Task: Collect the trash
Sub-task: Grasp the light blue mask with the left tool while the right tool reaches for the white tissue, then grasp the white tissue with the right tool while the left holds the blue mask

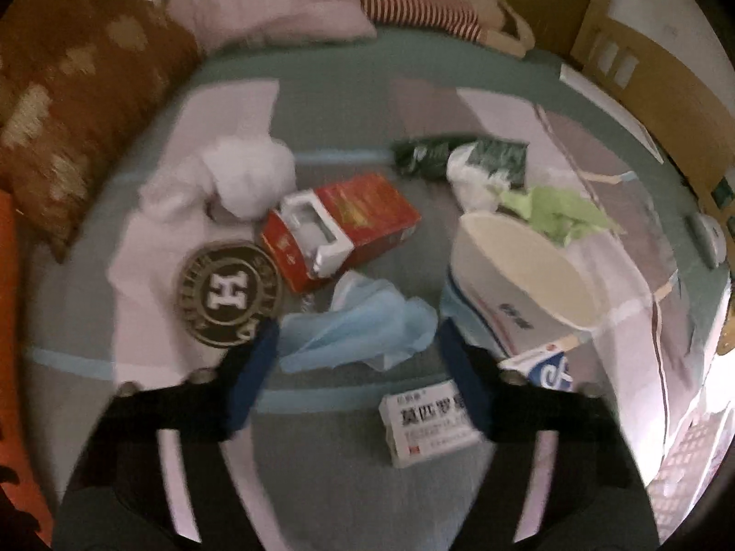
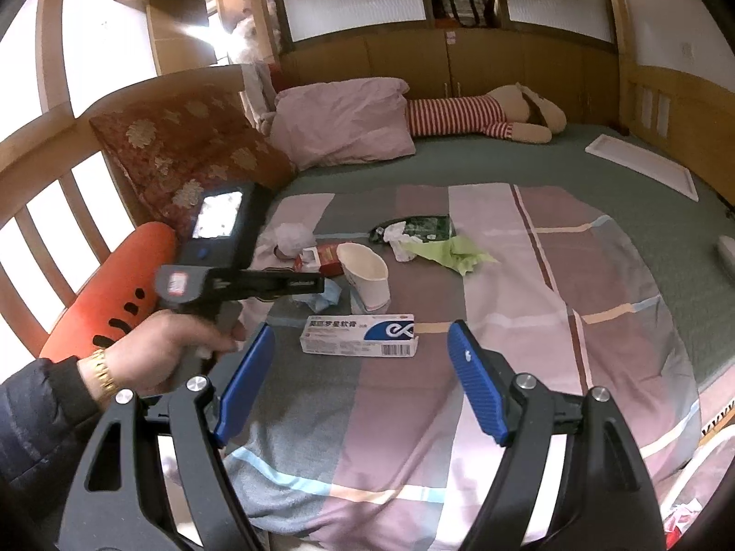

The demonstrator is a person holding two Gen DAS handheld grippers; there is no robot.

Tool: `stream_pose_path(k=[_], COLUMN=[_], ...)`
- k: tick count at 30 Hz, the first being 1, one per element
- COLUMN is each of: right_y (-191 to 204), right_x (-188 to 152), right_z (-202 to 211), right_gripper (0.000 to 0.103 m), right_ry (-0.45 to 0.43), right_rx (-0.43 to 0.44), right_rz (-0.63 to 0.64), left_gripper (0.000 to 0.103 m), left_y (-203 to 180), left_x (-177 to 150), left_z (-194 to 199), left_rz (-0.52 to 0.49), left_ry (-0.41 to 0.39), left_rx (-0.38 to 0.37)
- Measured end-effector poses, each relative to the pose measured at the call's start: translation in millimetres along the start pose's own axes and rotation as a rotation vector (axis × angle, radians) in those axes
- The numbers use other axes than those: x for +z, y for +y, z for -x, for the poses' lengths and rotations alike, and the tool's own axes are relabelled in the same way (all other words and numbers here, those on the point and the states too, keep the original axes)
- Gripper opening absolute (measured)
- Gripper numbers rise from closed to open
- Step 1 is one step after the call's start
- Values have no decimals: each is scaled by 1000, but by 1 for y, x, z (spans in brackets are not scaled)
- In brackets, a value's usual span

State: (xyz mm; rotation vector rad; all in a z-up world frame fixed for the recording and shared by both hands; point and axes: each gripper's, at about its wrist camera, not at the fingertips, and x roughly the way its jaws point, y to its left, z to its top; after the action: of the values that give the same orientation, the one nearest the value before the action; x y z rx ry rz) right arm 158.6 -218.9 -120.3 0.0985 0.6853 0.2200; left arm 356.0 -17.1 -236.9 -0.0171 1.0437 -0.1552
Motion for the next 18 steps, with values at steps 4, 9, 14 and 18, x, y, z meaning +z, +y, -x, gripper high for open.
stream_pose_path(k=[4, 9, 14, 18], right_y=[-2, -22, -30, -30], right_x=[13, 61, 114, 129], right_z=[-14, -65, -166, -255], right_gripper=[76, 76, 76, 72], right_ry=[10, 51, 195, 360], right_rx=[2, 20, -27, -25], right_rz=[37, 40, 122, 145], left_gripper=[12, 11, 11, 11], left_y=[6, 22, 21, 24], left_x=[-7, -6, -30, -52], left_z=[-13, 82, 191, 220], left_rz=[-24, 8, 21, 45], left_ry=[73, -94, -338, -432], left_rx=[-23, -15, -20, 10])
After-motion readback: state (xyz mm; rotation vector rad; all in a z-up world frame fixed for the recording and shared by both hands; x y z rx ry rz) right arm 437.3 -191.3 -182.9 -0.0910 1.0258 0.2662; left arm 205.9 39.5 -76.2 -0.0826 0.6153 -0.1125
